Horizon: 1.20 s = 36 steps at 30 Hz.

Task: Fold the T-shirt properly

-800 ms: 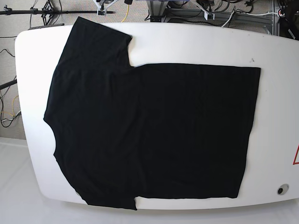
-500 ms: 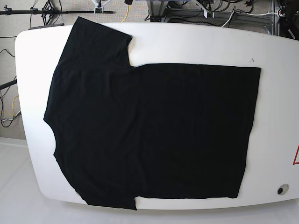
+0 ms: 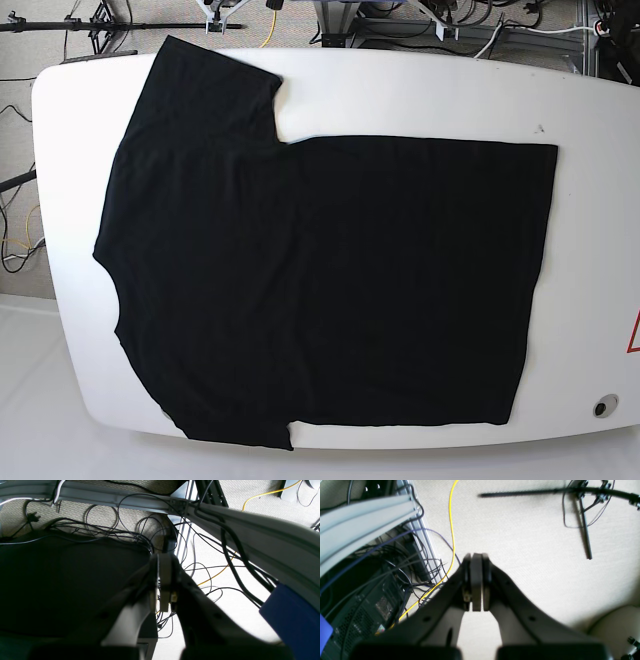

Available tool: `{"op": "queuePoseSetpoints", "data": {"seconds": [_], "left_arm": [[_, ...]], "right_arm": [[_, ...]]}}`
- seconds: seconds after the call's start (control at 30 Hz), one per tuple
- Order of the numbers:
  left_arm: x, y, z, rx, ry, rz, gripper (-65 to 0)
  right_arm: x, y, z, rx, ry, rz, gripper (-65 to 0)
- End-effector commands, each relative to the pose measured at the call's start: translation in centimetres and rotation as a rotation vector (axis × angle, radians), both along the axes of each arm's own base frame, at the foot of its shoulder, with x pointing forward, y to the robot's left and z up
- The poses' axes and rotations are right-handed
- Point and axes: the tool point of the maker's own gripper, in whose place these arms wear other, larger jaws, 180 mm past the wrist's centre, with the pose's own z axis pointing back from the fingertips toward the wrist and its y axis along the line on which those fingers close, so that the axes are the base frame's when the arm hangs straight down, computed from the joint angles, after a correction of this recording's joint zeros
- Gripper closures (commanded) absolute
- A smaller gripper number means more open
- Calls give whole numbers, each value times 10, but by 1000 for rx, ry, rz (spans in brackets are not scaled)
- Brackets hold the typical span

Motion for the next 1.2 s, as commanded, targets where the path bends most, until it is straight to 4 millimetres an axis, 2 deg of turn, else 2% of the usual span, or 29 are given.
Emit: {"op": "queuePoseSetpoints", "data": {"seconds": [0.0, 0.2, 0.27, 0.43, 0.6, 0.67, 0.87, 1.0, 1.17], "left_arm": [[-12, 7, 1, 16, 13, -8, 0], [-18, 15, 3, 28, 2, -17, 0], [-27, 32, 9, 53, -22, -27, 0], [-31, 44, 19, 70, -67, -47, 0], [-33, 54, 27, 87, -95, -64, -2], [-30, 63, 31, 99, -120, -78, -4], [-32, 74, 38, 117, -135, -92, -4], [-47, 78, 35, 124, -102, -83, -7], [-49, 81, 33, 128, -91, -78, -9]], "right_arm": [[-14, -9, 2, -20, 31, -1, 0], [-21, -17, 3, -30, 37, 2, 0], [-41, -28, 7, -49, 50, -8, 0], [-54, -41, 13, -71, 42, -3, 0], [-58, -52, 18, -94, 18, 8, 0], [-53, -55, 20, -102, -5, 25, 0], [-57, -59, 26, -110, -25, 42, 0], [-64, -55, 25, -95, -18, 42, 0], [-71, -48, 23, -70, -6, 42, 0]]}}
